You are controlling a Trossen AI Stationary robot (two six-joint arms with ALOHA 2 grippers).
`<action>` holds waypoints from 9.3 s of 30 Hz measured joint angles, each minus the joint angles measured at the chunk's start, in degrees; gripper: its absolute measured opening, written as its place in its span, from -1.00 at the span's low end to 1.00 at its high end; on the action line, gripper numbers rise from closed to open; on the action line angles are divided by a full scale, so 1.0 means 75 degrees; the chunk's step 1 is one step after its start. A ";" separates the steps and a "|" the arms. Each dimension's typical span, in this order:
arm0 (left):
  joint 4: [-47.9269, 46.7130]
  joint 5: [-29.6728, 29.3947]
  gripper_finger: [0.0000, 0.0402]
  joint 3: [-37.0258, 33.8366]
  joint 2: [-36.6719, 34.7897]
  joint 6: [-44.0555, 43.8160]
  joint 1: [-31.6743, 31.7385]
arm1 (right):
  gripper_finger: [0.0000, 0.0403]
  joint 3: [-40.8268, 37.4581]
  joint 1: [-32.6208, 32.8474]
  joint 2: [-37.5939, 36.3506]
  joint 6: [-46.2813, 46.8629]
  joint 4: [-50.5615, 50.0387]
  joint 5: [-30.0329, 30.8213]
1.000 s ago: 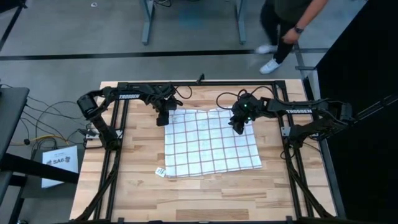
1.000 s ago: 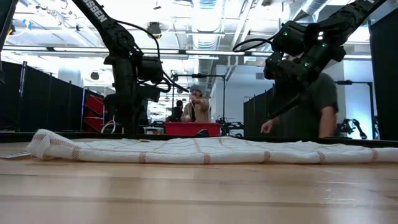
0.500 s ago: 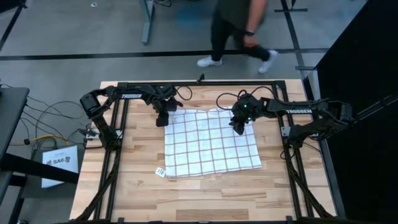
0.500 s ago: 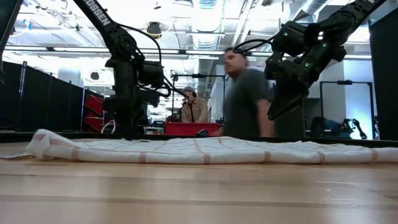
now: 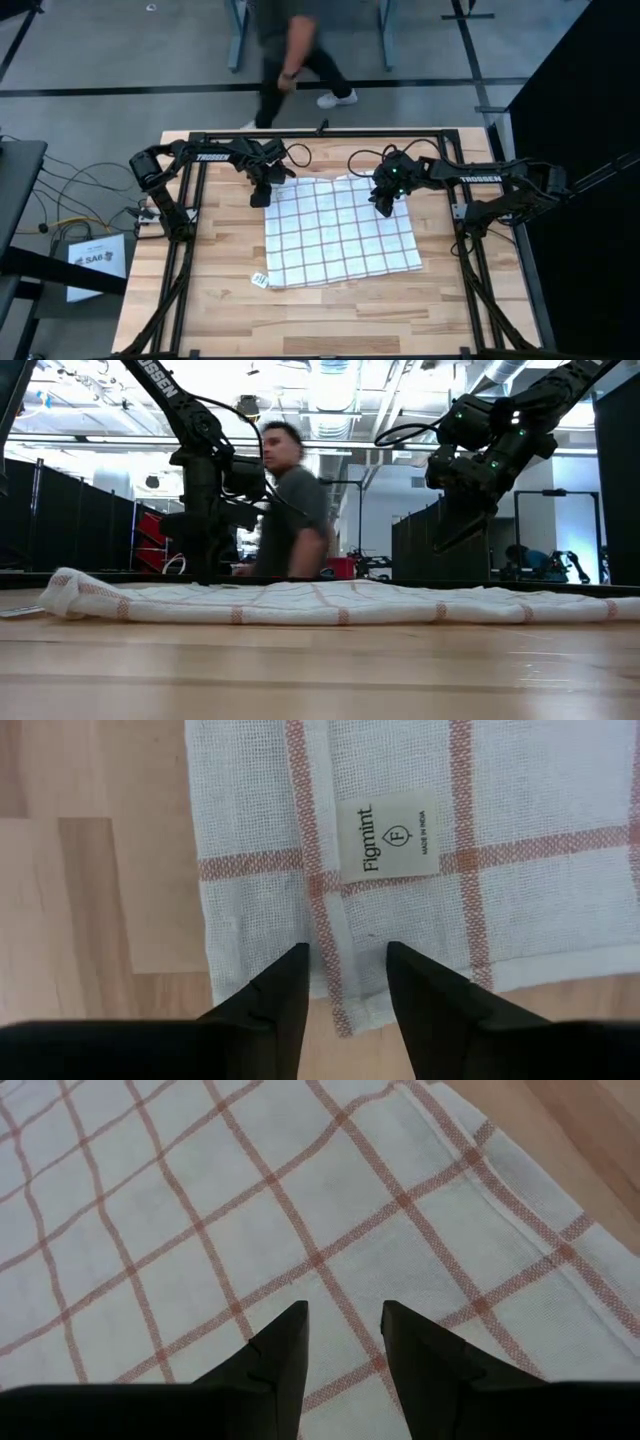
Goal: Roll towel
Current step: Fold the towel
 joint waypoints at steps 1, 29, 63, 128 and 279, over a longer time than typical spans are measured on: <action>-0.0006 0.0000 -0.48 0.0003 0.0000 -0.0003 -0.0003 | -0.41 0.0000 0.0000 0.0000 0.0000 0.0000 0.0000; -0.0340 -0.0001 -1.00 0.0003 -0.0012 -0.0399 -0.0067 | -0.41 0.3881 -0.1090 0.4047 -0.0609 -0.0348 -0.0213; -0.0443 -0.0008 -1.00 0.0003 -0.0012 -0.0529 -0.0070 | -0.41 0.3060 -0.1854 0.4234 -0.1350 -0.0424 -0.0096; 0.1733 -0.1759 -1.00 0.1064 -0.0037 -0.0311 0.1600 | -0.42 0.2920 -0.2005 0.4313 -0.2378 -0.1414 0.0035; -0.1418 -0.2178 -0.49 0.2365 -0.1484 -0.8713 -0.6786 | -0.42 0.1661 0.2729 -0.1029 -0.2295 -0.4733 0.0628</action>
